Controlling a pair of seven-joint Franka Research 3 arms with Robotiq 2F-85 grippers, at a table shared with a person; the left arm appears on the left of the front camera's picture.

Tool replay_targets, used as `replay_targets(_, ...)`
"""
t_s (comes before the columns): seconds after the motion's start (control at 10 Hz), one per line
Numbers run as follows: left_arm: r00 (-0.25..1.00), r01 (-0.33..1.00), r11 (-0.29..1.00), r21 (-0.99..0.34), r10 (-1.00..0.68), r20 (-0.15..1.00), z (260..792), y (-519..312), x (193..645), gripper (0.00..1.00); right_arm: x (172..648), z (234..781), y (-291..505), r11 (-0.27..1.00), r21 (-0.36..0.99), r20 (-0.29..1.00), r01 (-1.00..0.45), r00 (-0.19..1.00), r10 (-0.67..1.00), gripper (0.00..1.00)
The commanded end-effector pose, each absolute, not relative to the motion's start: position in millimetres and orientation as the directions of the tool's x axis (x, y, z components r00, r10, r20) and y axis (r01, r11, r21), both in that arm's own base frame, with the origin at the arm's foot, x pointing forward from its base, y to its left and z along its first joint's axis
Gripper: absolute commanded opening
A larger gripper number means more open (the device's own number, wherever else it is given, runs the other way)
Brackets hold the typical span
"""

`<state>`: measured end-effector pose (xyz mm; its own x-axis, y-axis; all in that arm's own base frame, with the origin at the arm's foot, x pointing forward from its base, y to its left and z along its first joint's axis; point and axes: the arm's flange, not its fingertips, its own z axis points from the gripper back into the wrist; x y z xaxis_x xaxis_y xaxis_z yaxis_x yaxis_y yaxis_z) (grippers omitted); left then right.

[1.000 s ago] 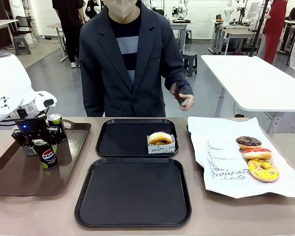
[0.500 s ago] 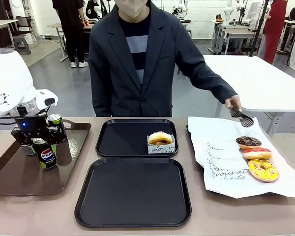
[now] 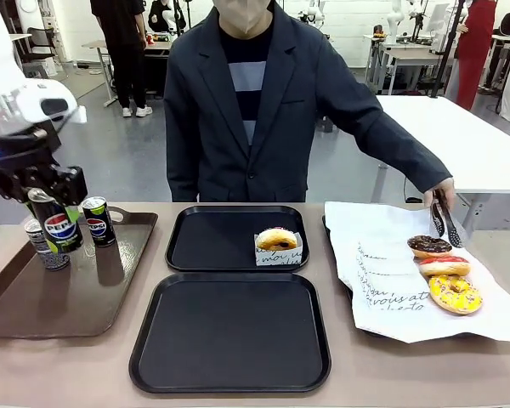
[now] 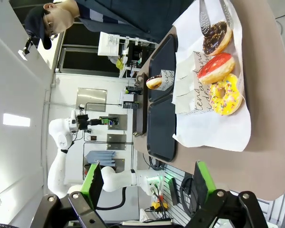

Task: Set up donuts and drinks on trays.
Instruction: Pick up one Pepsi coke and place it on the Flat Tray.

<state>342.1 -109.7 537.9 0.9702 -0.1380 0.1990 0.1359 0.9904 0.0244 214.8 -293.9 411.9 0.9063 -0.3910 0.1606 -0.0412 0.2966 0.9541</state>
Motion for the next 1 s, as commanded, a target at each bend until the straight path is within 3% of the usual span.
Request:
replay_targets(0.0, 0.973, 0.116, 0.993, -0.003, -0.113, 0.199, 533, -91, 343, 0.00, 215, 413, -295, 0.290, 0.955, 0.182, -0.067, 0.903, -0.389, 1.00)
replay_targets(0.4, 0.970, 0.136, 0.990, 0.024, -0.138, 0.199, 538, -110, 342, 0.00, 215, 413, -295, 0.290, 0.955, 0.182, -0.067, 0.903, -0.389, 1.00)
replay_targets(0.5, 0.973, 0.133, 0.991, 0.023, -0.135, 0.190, 536, -107, 339, 0.59, 215, 413, -295, 0.290, 0.955, 0.182, -0.067, 0.903, -0.389, 1.00)
replay_targets(0.9, 0.965, 0.171, 0.985, 0.039, -0.175, 0.195, 523, -181, 390, 0.59, 215, 413, -295, 0.290, 0.955, 0.182, -0.067, 0.903, -0.389, 1.00)
